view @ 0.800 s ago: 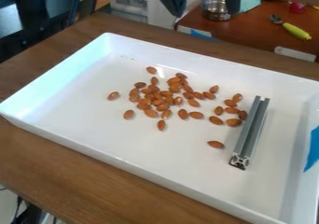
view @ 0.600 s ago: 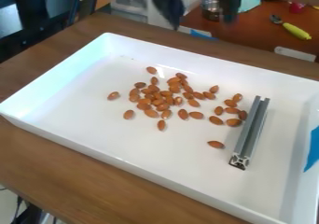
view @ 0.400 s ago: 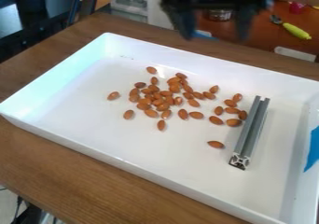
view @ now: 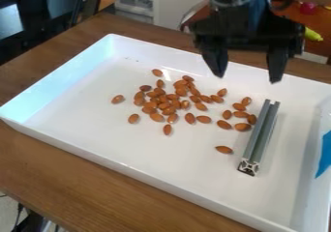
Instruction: Sweep into pile
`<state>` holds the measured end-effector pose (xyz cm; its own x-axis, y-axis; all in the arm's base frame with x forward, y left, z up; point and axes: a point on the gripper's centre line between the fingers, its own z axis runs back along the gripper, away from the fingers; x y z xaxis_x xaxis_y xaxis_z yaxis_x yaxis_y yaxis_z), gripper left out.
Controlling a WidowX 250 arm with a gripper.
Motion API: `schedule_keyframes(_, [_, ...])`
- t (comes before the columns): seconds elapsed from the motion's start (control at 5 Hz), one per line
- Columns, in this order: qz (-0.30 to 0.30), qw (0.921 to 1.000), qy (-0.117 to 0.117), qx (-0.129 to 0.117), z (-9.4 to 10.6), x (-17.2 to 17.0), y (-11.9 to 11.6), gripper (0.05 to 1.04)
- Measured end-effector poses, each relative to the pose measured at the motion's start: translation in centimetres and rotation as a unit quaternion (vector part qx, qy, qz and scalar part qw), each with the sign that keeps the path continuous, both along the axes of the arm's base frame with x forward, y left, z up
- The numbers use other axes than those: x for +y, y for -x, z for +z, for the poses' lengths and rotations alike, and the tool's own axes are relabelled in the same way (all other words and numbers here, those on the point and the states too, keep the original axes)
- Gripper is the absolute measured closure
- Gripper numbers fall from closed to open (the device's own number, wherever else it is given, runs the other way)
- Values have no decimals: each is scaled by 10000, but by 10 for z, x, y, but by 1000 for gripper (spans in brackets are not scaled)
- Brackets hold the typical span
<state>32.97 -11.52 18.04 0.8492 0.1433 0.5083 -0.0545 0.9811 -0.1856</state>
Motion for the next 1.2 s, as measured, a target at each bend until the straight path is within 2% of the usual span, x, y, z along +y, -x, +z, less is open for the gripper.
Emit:
schedule_keyframes(0.2, [-90,9995,72,308,-16,-6,0,83])
schedule_keyframes(0.6, [-194,9973,78,699,-35,-16,-3,83])
schedule_keyframes(1.2, [-43,9976,-165,676,-51,-36,-22,83])
